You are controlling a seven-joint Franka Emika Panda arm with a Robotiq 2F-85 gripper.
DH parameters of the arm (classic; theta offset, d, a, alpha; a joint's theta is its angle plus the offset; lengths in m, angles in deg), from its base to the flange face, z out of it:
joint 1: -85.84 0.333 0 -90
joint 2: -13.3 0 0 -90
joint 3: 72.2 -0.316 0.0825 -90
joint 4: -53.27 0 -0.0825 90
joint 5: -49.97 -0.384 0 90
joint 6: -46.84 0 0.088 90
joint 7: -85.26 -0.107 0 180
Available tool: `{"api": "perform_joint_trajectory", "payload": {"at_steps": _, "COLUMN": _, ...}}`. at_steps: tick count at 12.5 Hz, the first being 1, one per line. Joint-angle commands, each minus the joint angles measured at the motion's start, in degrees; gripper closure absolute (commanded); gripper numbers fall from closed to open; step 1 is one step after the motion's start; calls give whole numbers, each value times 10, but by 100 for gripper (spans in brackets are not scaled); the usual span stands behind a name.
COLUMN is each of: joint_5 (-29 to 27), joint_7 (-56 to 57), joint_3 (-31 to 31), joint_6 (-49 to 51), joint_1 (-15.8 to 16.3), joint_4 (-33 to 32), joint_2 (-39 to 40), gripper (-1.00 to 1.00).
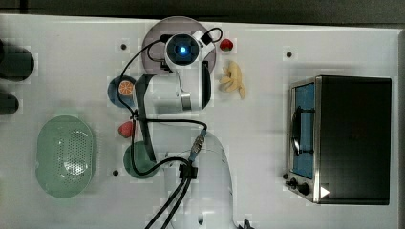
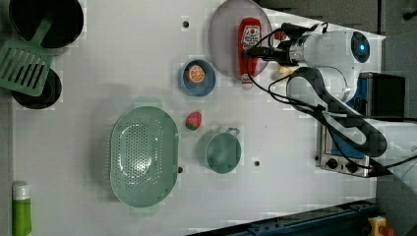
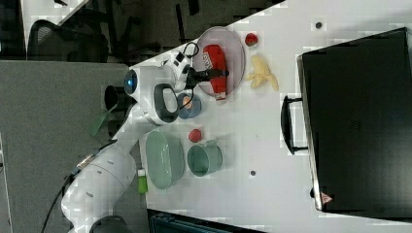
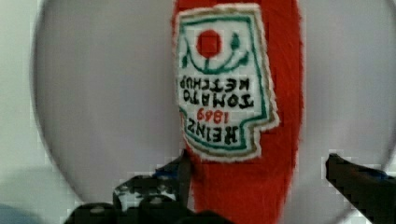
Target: Pick ketchup from plate and place it on table.
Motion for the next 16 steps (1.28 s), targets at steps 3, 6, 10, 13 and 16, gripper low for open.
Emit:
{"api": "perform_joint_trajectory", "payload": {"at_steps": 3, "joint_5": 7, "joint_7": 25, "joint_3": 1, "joint_6": -21, "joint_1": -6, "joint_4": 17, "joint_2": 12, "gripper": -68}}
{"api": "perform_joint_trajectory", "payload": {"at_steps": 6, "joint_5": 7, "joint_7": 22, "joint_3": 1, "joint_6": -21, "joint_1": -6, "joint_4": 24, "joint_2": 9, "gripper": -20}}
{"api": "perform_joint_trajectory", "payload": {"at_steps": 10, "joint_5": 3, "joint_7": 12, "joint_3": 0, "joint_6": -16, "joint_1": -7, "joint_4": 29, "joint_2": -27, "gripper": -20}}
{"api": "perform_joint_trajectory", "payload": {"at_steps": 13, "joint_5": -41, "joint_7": 12, "joint_3": 0, "joint_6": 50, "joint_1": -9, "joint_4": 28, "joint_2": -87, "gripper": -20}}
{"api": "perform_joint_trajectory", "payload": {"at_steps": 16, "joint_5": -76, "joint_7": 12, "joint_3": 1, "joint_6": 142, "joint_1": -16, "joint_4": 28, "joint_2": -161, "gripper": -20}}
